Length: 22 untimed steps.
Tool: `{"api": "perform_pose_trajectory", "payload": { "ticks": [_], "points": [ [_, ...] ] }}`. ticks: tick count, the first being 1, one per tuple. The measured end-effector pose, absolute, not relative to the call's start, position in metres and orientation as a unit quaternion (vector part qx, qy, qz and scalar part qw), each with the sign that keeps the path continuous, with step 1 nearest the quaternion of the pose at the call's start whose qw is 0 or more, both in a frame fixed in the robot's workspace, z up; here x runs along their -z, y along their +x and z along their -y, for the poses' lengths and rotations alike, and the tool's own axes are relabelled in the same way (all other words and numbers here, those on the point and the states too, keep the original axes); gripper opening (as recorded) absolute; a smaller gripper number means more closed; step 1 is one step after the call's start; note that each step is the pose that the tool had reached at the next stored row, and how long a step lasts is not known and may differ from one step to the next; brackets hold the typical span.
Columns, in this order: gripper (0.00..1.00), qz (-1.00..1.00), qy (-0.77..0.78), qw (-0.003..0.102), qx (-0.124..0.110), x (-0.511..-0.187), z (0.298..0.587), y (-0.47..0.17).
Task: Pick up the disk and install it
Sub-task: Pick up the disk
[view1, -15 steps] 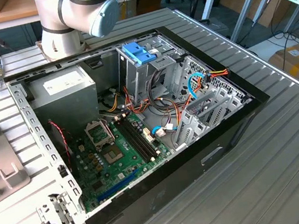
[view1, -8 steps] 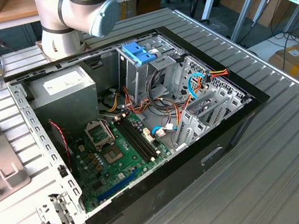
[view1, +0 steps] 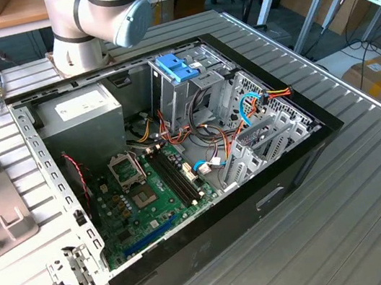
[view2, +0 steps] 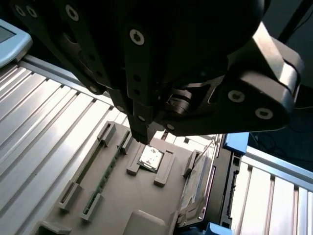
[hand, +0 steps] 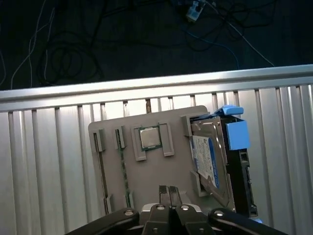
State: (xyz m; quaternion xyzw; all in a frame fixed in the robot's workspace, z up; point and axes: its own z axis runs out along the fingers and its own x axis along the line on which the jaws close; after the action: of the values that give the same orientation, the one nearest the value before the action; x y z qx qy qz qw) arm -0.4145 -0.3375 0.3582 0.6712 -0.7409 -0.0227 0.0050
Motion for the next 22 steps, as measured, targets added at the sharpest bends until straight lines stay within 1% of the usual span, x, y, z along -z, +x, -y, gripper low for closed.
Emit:
{"api": "perform_pose_trajectory", "payload": {
  "ticks": [5, 13, 14, 15, 16, 17, 18, 19, 22],
  "points": [
    [0.11, 0.716, 0.698, 0.006, 0.023, -0.3582, 0.3349, -0.4146],
    [0.11, 0.716, 0.698, 0.006, 0.023, -0.3582, 0.3347, -0.4146],
    [0.17, 0.716, 0.698, 0.006, 0.023, -0.3582, 0.3347, -0.4146],
    [0.29, 0.716, 0.698, 0.006, 0.023, -0.3582, 0.3347, -0.4146],
    [0.36, 0.716, 0.698, 0.006, 0.023, -0.3583, 0.3347, -0.4146],
    [0.48, 0.716, 0.698, 0.006, 0.023, -0.3583, 0.3346, -0.4145],
    [0.48, 0.716, 0.698, 0.006, 0.023, -0.3583, 0.3346, -0.4146],
    [0.54, 0.716, 0.698, 0.006, 0.023, -0.3582, 0.3346, -0.4146],
    [0.54, 0.716, 0.698, 0.006, 0.023, -0.3582, 0.3345, -0.4146]
  ]
}}
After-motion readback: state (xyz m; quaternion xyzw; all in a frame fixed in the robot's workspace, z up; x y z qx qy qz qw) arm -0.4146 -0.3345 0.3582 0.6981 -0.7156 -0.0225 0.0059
